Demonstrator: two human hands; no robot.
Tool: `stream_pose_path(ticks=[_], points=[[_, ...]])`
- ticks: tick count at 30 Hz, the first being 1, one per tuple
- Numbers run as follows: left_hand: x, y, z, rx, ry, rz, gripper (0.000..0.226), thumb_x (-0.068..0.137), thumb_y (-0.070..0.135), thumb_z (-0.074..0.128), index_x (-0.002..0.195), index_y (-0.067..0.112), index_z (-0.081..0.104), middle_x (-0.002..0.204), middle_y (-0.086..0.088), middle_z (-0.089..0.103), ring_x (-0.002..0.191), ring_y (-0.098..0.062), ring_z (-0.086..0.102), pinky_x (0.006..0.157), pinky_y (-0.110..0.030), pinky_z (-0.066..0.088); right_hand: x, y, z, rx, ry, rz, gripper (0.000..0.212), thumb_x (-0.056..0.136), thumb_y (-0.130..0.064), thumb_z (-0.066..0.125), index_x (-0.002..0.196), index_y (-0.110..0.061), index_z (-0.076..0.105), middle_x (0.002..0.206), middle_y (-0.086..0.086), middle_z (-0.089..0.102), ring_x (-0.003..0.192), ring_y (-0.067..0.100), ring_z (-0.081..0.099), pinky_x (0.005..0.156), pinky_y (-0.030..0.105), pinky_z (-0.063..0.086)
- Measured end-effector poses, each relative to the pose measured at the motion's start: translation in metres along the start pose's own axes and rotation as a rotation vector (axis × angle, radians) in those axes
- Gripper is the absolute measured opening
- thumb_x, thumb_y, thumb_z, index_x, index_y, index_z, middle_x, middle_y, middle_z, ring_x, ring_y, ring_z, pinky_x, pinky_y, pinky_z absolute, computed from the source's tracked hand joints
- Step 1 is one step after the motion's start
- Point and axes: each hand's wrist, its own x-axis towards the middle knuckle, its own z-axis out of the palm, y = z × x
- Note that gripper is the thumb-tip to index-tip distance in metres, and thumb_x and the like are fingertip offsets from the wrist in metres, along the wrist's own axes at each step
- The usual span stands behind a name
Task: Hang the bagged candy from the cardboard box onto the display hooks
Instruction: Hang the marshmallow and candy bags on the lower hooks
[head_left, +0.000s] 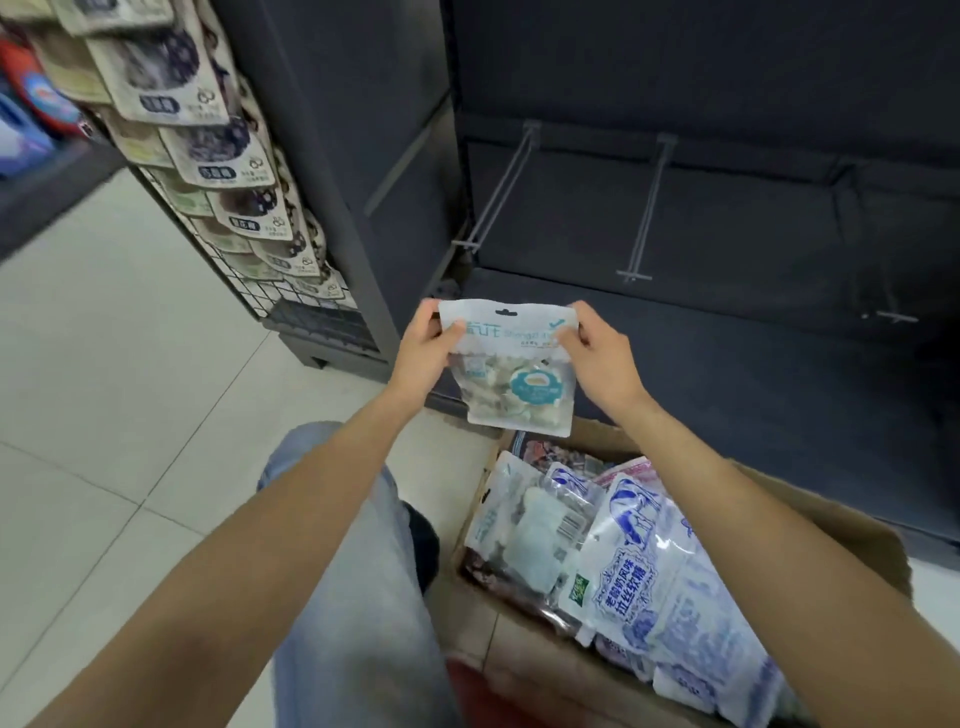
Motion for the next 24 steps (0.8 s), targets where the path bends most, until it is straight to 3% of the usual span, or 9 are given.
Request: stream_pose_path(ticks=[2, 6, 11, 18, 24], points=[[0.007, -0.001, -0.002, 0.062, 0.048, -0.007, 0.015, 0.093, 0.023, 0.057, 0.089, 0.013, 0.047, 0.085, -0.001, 0.060, 0.082, -0.015, 0.059, 0.074, -0.037, 0.051, 0.005, -0.001, 0.003, -0.003, 0.017, 0.001, 0.016, 0.100, -0.019, 0.041, 0.091, -0.012, 0.051, 0.083, 0.022, 0.061, 0.068, 0.032, 0.053, 0.059, 0.033, 0.039], [0.027, -0.005, -0.011, 0.214, 0.174, -0.028, 0.024, 0.092, 0.029, 0.057, 0.083, 0.010, 0.044, 0.074, -0.002, 0.043, 0.073, -0.015, 0.042, 0.067, -0.031, 0.034, 0.031, -0.012, 0.023, -0.029, 0.058, 0.080, 0.029, 0.098, -0.023, 0.043, 0.071, -0.014, 0.040, 0.070, 0.005, 0.049, 0.069, 0.017, 0.043, 0.059, 0.034, 0.030], [0.079, -0.014, -0.021, 0.271, 0.269, -0.038, 0.025, 0.092, 0.033, 0.056, 0.083, 0.012, 0.045, 0.072, 0.004, 0.047, 0.076, -0.018, 0.047, 0.072, -0.033, 0.038, 0.081, -0.017, 0.050, -0.023, 0.137, 0.159, 0.031, 0.097, -0.027, 0.047, 0.071, -0.011, 0.038, 0.063, 0.000, 0.040, 0.065, 0.017, 0.037, 0.061, 0.033, 0.028], [0.133, -0.025, -0.012, 0.254, 0.328, -0.026, 0.028, 0.095, 0.033, 0.051, 0.109, 0.009, 0.051, 0.095, -0.001, 0.056, 0.087, -0.018, 0.053, 0.080, -0.032, 0.042, 0.130, -0.006, 0.070, 0.013, 0.200, 0.168, 0.030, 0.096, -0.027, 0.047, 0.078, -0.003, 0.048, 0.066, 0.003, 0.045, 0.063, 0.015, 0.038, 0.061, 0.032, 0.034], [0.165, -0.032, 0.004, 0.206, 0.329, -0.004, 0.028, 0.094, 0.034, 0.053, 0.107, 0.009, 0.053, 0.097, -0.004, 0.060, 0.086, -0.018, 0.055, 0.079, -0.032, 0.045, 0.162, 0.009, 0.066, 0.012, 0.248, 0.201, 0.027, 0.096, -0.028, 0.046, 0.082, -0.006, 0.054, 0.071, 0.004, 0.050, 0.065, 0.015, 0.042, 0.061, 0.031, 0.036]])
